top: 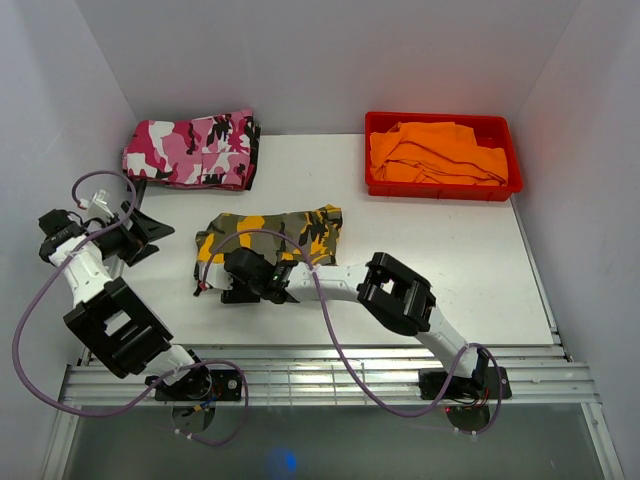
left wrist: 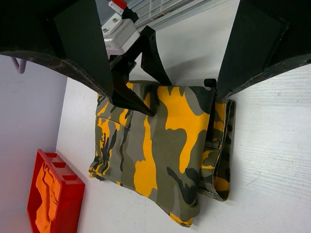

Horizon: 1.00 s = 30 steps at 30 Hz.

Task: Fold and stack the trousers
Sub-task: Neatly place the folded trousers to the corner

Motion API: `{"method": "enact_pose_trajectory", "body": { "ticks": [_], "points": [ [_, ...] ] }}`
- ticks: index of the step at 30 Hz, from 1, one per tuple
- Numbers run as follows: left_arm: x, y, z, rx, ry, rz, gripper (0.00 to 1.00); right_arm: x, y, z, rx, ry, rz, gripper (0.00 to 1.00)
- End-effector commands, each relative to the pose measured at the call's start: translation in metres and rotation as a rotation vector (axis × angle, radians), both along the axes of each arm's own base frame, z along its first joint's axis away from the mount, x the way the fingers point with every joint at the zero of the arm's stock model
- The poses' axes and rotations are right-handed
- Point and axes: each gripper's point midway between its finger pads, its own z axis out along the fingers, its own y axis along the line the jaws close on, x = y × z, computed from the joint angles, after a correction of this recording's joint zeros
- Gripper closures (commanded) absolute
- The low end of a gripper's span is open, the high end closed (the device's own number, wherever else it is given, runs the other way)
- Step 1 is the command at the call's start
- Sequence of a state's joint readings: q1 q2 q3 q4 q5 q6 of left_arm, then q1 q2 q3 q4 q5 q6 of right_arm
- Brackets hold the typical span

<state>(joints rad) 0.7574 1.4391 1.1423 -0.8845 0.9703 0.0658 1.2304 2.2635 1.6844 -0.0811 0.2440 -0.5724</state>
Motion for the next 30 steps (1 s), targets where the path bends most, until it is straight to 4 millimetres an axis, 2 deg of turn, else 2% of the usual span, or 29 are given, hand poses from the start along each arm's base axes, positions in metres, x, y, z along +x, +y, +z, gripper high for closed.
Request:
{"method": "enact_pose_trajectory", "body": {
  "ticks": [1, 3, 4, 6, 7, 8, 9, 10, 11, 12, 13, 14, 17, 19, 22, 26, 27, 30],
  "points": [
    [-0.001, 0.000, 0.009, 0.019, -0.042, 0.013, 0.02, -0.003, -0.018, -0.038, -0.093, 0.013, 0.026, 0.26],
    [-0.001, 0.000, 0.004, 0.007, -0.029, 0.029, 0.02, -0.005, -0.021, -0.048, -0.105, 0.041, 0.051, 0.33],
    [-0.002, 0.000, 0.002, -0.023, -0.009, 0.059, 0.02, -0.006, -0.020, -0.050, -0.096, 0.065, 0.063, 0.48],
    [-0.005, -0.002, -0.003, -0.049, -0.018, 0.077, 0.02, -0.002, -0.017, -0.050, -0.065, 0.131, 0.058, 0.67],
    [-0.006, -0.002, -0.003, -0.078, -0.016, 0.101, 0.02, 0.000, -0.018, -0.050, -0.063, 0.161, 0.044, 0.90],
    [-0.007, -0.003, -0.005, -0.082, -0.019, 0.111, 0.02, 0.009, -0.020, -0.048, -0.051, 0.191, 0.025, 0.92],
    [-0.007, -0.003, -0.002, -0.064, -0.046, 0.118, 0.02, 0.011, -0.013, -0.041, -0.013, 0.240, 0.015, 0.92],
    [-0.011, -0.007, -0.010, -0.079, -0.033, 0.127, 0.02, 0.010, -0.013, -0.039, -0.001, 0.293, 0.013, 0.92],
    [-0.013, -0.007, -0.015, -0.095, -0.006, 0.164, 0.02, 0.022, -0.016, -0.034, 0.027, 0.336, -0.013, 0.92],
    [-0.014, -0.009, -0.017, -0.103, -0.007, 0.176, 0.02, 0.017, -0.010, -0.028, 0.064, 0.412, 0.010, 0.92],
    [-0.021, -0.018, -0.030, -0.147, 0.026, 0.174, 0.02, 0.022, -0.005, -0.014, 0.119, 0.477, -0.035, 0.92],
    [-0.024, -0.026, -0.032, -0.198, 0.037, 0.171, 0.02, 0.030, -0.006, -0.007, 0.150, 0.512, -0.054, 0.92],
    [-0.033, -0.035, -0.050, -0.244, 0.078, 0.207, 0.02, 0.028, -0.003, 0.008, 0.211, 0.598, -0.061, 0.92],
    [-0.035, -0.036, -0.050, -0.231, 0.062, 0.227, 0.02, 0.025, 0.000, 0.018, 0.253, 0.676, -0.067, 0.92],
    [-0.033, -0.042, -0.047, -0.280, 0.043, 0.245, 0.02, 0.023, 0.005, 0.025, 0.287, 0.752, -0.065, 0.92],
    [-0.028, -0.052, -0.056, -0.304, 0.057, 0.267, 0.02, 0.024, 0.010, 0.024, 0.311, 0.810, -0.083, 0.92],
    [-0.028, -0.059, -0.063, -0.301, 0.081, 0.267, 0.02, 0.025, 0.013, 0.028, 0.323, 0.816, -0.078, 0.92],
    [-0.019, -0.066, -0.070, -0.288, 0.105, 0.295, 0.02, 0.025, 0.015, 0.026, 0.334, 0.855, -0.092, 0.92]
  ]
}}
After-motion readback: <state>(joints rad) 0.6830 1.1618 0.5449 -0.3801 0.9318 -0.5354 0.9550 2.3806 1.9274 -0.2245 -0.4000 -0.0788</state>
